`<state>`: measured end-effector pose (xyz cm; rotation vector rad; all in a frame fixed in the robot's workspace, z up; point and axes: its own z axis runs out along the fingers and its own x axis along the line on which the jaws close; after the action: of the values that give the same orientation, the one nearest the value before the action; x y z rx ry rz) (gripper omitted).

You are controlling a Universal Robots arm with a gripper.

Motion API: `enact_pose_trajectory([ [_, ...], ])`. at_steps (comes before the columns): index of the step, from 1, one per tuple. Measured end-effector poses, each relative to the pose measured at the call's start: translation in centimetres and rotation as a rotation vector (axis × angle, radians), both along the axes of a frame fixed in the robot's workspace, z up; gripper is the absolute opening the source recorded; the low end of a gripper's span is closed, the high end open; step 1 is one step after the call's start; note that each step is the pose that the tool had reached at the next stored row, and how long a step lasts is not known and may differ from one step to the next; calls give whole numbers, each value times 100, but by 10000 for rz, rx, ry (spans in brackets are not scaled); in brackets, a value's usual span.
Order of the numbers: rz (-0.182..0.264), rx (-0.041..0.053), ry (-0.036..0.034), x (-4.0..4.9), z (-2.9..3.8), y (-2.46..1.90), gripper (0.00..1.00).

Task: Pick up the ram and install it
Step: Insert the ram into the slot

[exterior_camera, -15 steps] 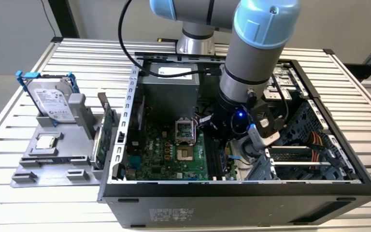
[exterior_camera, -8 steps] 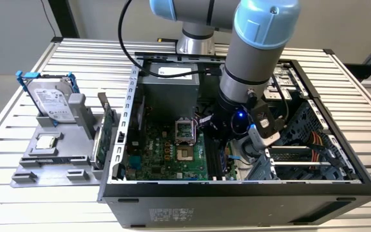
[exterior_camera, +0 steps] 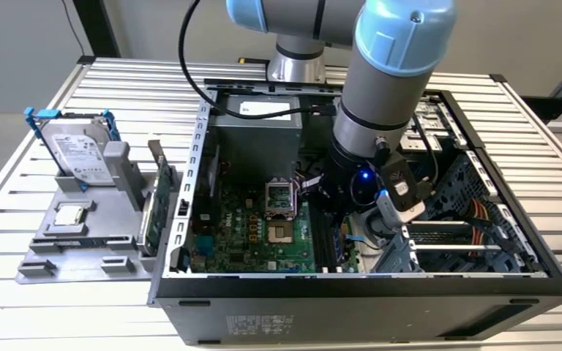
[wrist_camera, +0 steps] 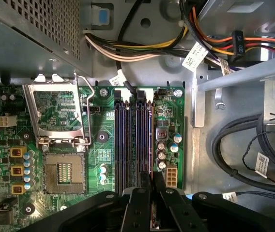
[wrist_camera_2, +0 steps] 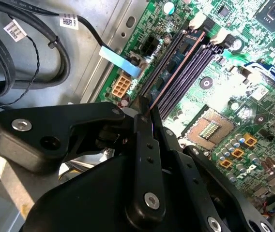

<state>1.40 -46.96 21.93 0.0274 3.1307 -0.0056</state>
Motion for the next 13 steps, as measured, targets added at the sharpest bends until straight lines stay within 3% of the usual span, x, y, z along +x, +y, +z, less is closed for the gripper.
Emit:
enact_pose_trajectory([
  [13, -1, 0, -11, 0, -19, 16, 0],
])
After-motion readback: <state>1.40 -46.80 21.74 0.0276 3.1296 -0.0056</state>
